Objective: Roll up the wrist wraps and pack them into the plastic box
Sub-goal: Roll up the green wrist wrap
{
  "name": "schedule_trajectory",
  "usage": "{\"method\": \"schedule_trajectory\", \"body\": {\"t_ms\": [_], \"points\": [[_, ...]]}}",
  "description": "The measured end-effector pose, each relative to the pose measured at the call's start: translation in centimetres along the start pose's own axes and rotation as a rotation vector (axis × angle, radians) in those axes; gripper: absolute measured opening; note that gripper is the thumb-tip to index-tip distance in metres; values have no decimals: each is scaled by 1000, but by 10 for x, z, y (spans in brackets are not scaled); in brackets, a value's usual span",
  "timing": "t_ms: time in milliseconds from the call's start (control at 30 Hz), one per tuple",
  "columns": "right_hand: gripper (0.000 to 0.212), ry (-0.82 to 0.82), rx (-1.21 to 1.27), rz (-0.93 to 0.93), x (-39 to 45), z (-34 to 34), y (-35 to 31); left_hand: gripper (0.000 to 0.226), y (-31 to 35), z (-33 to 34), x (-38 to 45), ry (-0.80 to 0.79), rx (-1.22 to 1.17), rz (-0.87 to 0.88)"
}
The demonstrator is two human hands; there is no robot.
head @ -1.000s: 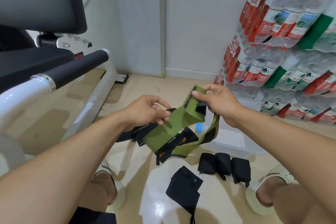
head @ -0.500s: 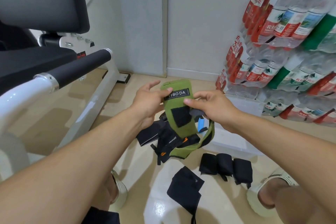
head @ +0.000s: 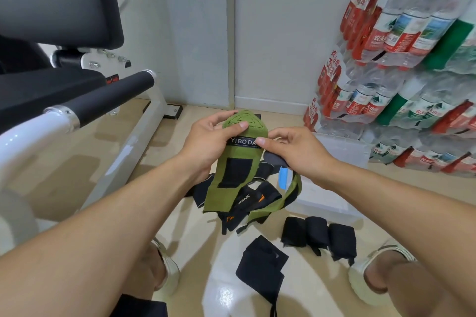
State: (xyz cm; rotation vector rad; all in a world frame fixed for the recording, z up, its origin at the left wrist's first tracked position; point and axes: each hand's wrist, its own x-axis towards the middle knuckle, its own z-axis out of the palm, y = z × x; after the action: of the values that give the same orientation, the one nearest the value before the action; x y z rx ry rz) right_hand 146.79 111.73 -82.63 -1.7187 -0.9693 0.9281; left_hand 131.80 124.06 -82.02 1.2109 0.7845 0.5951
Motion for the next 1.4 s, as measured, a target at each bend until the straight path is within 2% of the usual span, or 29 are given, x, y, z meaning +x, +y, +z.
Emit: {"method": "schedule_trajectory", "body": {"t_ms": [167,333,633,933,1100,1400], "points": [[21,81,8,-57,3,1,1,38,0,1,-1,-49,59,50],[18,93,26,-68,4,1,5,31,-3,3,0,-79,80,96],[23,90,49,-56,3,2,5,27,-7,2,8,-9,98,125],[29,138,29,-66,5,1,6,22,-8,3,6,-39,127,126],[16,143,55,-59,3,1,3,15,-9,-2,3,-66,177,125],[18,147,70,-44,2,4,1,16,-10,-4,3,-58,235,115]]}}
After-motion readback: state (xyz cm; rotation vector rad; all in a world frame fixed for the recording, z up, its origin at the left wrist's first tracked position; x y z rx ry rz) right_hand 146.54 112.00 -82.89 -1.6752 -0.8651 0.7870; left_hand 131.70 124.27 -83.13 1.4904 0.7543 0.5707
